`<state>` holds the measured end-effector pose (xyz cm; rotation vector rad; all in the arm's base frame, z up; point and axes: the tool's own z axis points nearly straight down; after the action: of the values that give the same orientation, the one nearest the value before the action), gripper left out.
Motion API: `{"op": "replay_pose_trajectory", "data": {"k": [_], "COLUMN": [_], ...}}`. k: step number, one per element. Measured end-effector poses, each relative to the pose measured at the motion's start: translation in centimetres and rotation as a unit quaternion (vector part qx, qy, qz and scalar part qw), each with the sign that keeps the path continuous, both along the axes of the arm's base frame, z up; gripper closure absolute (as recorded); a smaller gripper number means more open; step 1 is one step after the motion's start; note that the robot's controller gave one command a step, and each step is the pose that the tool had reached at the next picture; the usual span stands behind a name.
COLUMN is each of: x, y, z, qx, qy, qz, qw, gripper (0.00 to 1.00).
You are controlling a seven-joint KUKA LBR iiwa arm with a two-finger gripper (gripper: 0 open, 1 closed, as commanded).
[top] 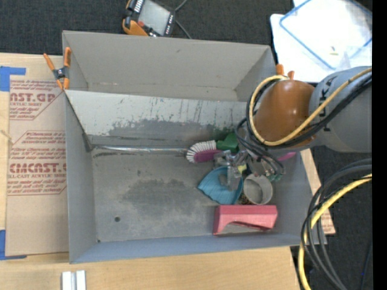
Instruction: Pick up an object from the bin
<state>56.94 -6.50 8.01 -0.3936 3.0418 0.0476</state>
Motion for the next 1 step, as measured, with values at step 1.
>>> {"op": "replay_pose_trajectory", "data": {"k": [1], "x": [0.0], "y": [0.0], "z": [0.0], "qx": [0.0], "qy": [0.0], "qz": [0.0], "qw": [1.0], "gripper": [1.0]}}
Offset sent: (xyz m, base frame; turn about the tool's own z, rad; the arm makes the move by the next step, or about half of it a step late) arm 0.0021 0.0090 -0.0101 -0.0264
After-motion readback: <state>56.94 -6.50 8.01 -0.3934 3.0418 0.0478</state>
